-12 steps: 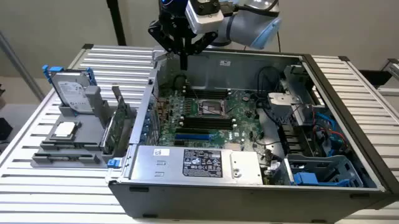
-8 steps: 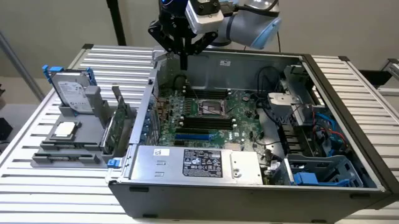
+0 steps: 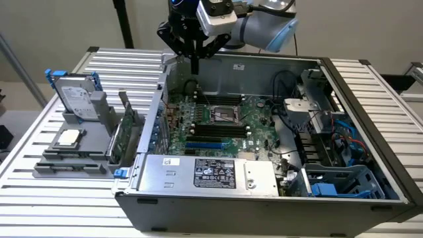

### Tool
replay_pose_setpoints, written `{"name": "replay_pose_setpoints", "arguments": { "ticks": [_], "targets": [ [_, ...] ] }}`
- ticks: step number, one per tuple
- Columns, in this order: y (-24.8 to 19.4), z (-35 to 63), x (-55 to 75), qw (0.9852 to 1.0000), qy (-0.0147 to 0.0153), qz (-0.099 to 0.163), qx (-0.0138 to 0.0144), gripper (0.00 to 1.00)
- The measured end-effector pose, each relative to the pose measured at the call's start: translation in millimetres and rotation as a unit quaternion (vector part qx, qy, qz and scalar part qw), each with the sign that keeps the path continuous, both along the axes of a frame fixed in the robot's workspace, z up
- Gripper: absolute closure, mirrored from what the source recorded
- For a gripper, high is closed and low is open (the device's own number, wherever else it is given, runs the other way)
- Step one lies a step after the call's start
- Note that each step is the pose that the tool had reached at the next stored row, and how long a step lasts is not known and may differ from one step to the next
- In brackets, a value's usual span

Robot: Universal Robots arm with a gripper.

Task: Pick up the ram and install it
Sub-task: 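Reach for the ram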

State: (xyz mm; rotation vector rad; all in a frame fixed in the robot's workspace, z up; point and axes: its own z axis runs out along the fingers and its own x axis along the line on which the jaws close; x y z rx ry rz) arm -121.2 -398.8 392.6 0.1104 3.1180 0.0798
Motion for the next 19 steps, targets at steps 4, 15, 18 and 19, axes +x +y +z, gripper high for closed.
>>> {"name": "replay_pose_setpoints", "arguments": {
  "ticks": [4, 15, 18, 19],
  "targets": [
    [-4.5, 0.0, -6.9, 1.0, 0.0, 0.0, 0.0002, 1.0],
    [-23.1, -0.6, -56.2, 1.0, 0.0, 0.0, 0.0002, 1.0],
    [-28.0, -0.9, -69.7, 1.0, 0.0, 0.0, 0.0002, 1.0],
    [-29.6, -1.1, -74.2, 1.0, 0.0, 0.0, 0.0002, 1.0]
  ]
}}
